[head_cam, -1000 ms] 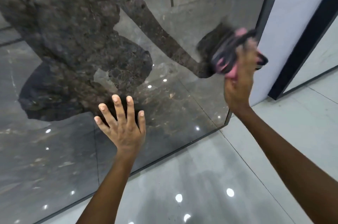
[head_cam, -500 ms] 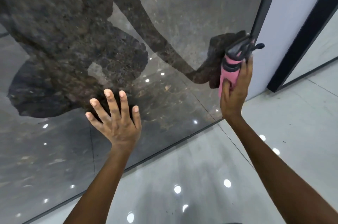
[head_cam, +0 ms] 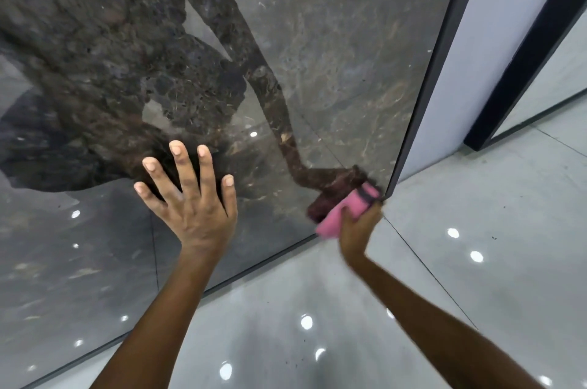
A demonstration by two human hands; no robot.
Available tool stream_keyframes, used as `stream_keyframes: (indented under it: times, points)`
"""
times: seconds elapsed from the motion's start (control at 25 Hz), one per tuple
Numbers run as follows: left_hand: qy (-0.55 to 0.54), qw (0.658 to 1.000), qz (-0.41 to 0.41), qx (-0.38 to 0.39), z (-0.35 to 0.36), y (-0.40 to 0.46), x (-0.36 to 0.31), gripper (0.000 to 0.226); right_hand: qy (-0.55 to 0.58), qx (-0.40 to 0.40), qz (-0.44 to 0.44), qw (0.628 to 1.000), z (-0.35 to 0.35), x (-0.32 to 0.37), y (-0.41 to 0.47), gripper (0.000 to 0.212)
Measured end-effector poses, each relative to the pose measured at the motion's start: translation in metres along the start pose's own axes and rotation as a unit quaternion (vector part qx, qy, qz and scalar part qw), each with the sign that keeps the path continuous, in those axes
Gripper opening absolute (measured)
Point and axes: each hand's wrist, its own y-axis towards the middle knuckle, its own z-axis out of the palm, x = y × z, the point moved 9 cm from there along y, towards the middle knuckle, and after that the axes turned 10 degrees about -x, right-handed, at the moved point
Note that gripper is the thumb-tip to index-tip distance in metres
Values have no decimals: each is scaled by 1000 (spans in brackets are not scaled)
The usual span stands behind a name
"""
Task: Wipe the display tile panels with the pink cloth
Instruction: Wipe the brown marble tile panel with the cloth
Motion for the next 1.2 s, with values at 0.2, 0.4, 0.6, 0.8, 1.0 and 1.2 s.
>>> stream_keyframes:
  times: [0.2, 0.4, 0.6, 0.8, 1.0, 1.2]
  points:
    - [6, 1000, 2, -2, 2, -1, -2, 59, 72, -144, -225, 961, -16, 146, 34, 67]
    - [-26, 999, 7, 41, -3, -14, 3, 59, -203, 208, -736, 612, 32, 71, -105, 55]
    - [-22, 996, 3, 87, 4, -60, -7, 58, -75, 10, -509, 857, -9, 144, -6, 61]
    - [-19, 996, -6, 90, 8, -86, -10, 58, -96, 79, -617, 777, 33, 125, -107, 43]
    - [16, 998, 16, 65, 13, -92, -12, 72, -208, 191, -513, 810, 25, 21, -61, 25]
    - [21, 998, 3, 64, 15, -91, -14, 72, 1, -161, -120, 980, -47, 71, 97, 63]
